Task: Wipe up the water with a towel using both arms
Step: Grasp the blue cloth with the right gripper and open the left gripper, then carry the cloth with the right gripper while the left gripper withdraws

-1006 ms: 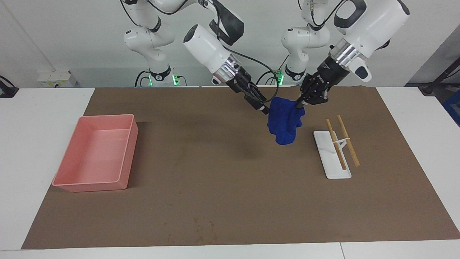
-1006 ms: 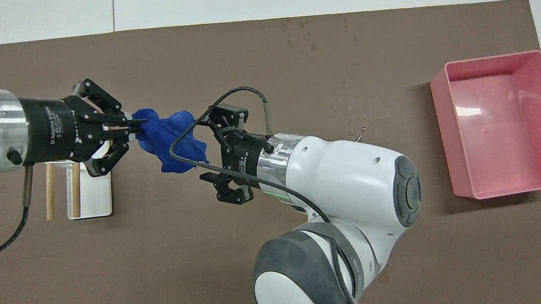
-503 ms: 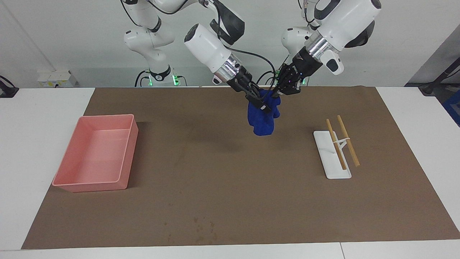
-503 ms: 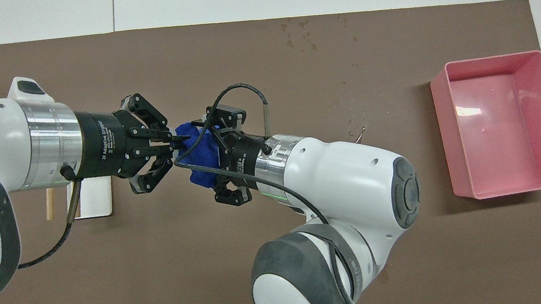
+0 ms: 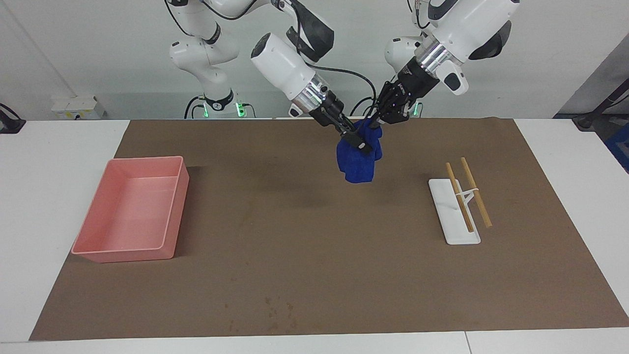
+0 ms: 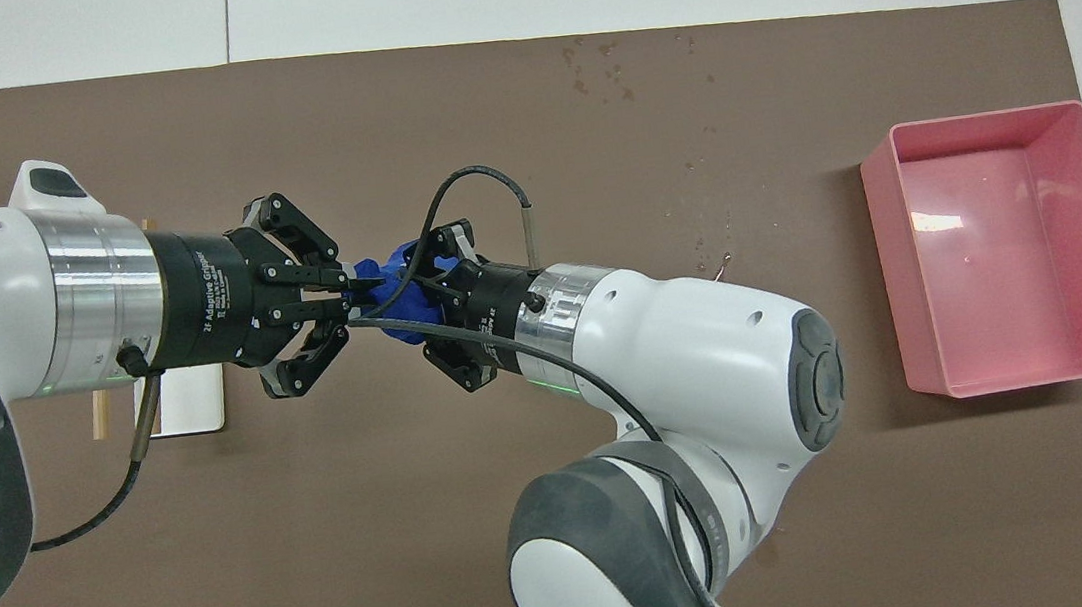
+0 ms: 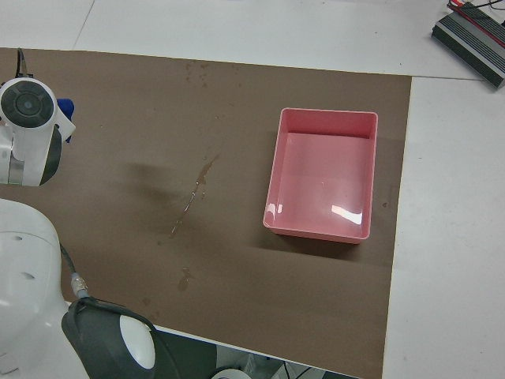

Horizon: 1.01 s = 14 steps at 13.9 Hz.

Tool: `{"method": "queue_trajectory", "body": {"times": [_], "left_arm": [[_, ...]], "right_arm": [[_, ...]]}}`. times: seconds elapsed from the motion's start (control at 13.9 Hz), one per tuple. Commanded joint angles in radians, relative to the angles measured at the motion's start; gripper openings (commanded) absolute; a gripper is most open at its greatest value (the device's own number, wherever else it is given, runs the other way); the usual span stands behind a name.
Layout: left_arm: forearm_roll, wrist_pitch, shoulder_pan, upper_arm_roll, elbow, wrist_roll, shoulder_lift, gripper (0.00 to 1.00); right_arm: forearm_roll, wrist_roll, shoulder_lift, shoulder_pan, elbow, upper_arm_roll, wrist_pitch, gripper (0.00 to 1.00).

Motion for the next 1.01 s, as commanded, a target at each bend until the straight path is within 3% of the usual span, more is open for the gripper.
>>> {"method": "queue_trajectory", "body": {"times": [0.0, 0.07, 0.22, 0.36, 0.65, 0.93], "left_arm": [[-0.023, -0.016, -0.010, 0.019, -0.011, 0.000, -0.028, 0.07], [-0.011, -0.016, -0.014, 0.017, -0.004, -0.005, -0.025, 0.99], [0.118, -0.004, -0.025, 0.005, 0.002, 0.027, -0.023, 1.00], [0.172, -0.002, -0.028, 0.002, -0.001, 0.094, -0.025, 1.00], [0.183, -0.013, 0.061, 0.011, -0.039, 0.554, -0.040, 1.00], [0.317, -0.016, 0.124, 0.011, -0.097, 0.971, -0.060, 1.00]], "right_arm": [[0.019, -0.120, 0.008, -0.008, 0.009, -0.001, -0.056, 0.00], [0.011, -0.178, 0.002, -0.024, 0.007, -0.004, -0.117, 0.00], [0.007, -0.409, -0.023, -0.095, 0.004, -0.004, -0.295, 0.00], [-0.010, -0.569, -0.058, -0.176, 0.004, -0.006, -0.477, 0.00], [-0.356, -0.836, -0.090, -0.252, 0.006, -0.004, -0.732, 0.00], [-0.606, -1.077, -0.110, -0.278, -0.003, -0.004, -0.849, 0.00]]}}
